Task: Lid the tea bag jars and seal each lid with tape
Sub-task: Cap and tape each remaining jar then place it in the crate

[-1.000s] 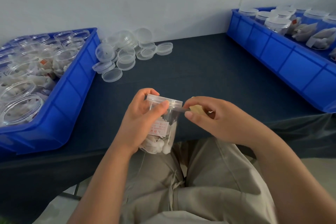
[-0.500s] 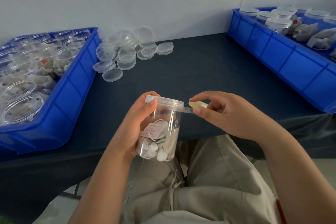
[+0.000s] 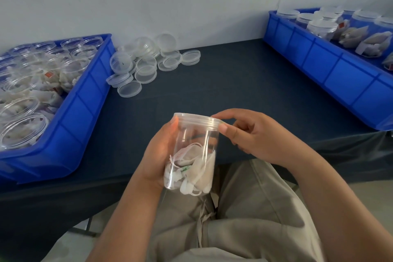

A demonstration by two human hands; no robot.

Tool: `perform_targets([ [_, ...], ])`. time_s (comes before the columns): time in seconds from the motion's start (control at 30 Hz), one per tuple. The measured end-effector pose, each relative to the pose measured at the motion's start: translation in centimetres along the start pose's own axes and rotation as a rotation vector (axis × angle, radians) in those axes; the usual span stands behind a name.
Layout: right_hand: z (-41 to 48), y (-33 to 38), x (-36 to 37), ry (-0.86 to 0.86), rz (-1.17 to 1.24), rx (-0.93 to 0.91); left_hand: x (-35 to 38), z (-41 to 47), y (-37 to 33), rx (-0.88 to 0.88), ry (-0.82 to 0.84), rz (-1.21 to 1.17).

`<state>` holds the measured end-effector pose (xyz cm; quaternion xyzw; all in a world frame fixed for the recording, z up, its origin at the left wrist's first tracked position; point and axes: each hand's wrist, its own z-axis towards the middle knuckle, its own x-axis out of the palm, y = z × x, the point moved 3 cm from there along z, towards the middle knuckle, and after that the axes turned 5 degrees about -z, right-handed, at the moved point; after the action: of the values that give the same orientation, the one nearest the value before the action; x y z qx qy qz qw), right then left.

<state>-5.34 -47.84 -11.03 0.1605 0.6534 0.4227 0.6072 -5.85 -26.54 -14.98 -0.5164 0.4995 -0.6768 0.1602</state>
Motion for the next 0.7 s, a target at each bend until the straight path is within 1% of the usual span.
perform_targets([
  [0.03,0.0,0.0,0.0,-0.003,0.012,-0.001,-0.1,0.0,0.1,0.001,-0.027,0.006],
  [0.1,0.0,0.0,0.0,0.003,0.017,0.003,-1.0,0.1,-0.2,0.067,-0.106,0.053],
  [0.17,-0.1,-0.2,0.1,0.005,0.017,0.006,-1.8,0.1,-0.5,0.123,-0.186,0.163],
  [0.23,0.0,-0.5,0.0,-0.034,0.001,0.012,-2.2,0.1,-0.9,0.172,-0.269,0.256],
  [0.3,0.0,-1.1,0.2,-0.073,-0.055,0.030,-2.2,0.1,-1.2,0.188,-0.303,0.372],
  [0.4,0.0,-1.6,0.8,-0.096,-0.119,0.054,-2.1,0.2,-1.0,0.144,-0.329,0.545],
  [0.53,0.0,-1.2,1.5,-0.160,-0.157,0.064,-1.2,0.3,-1.1,0.274,-0.436,0.661],
  [0.6,0.0,-0.7,1.7,-0.193,-0.167,0.064,-0.5,0.2,-1.3,0.290,-0.445,0.776],
  [0.7,-0.2,0.0,2.4,-0.221,-0.171,0.043,0.2,0.1,-2.1,0.300,-0.521,1.006],
])
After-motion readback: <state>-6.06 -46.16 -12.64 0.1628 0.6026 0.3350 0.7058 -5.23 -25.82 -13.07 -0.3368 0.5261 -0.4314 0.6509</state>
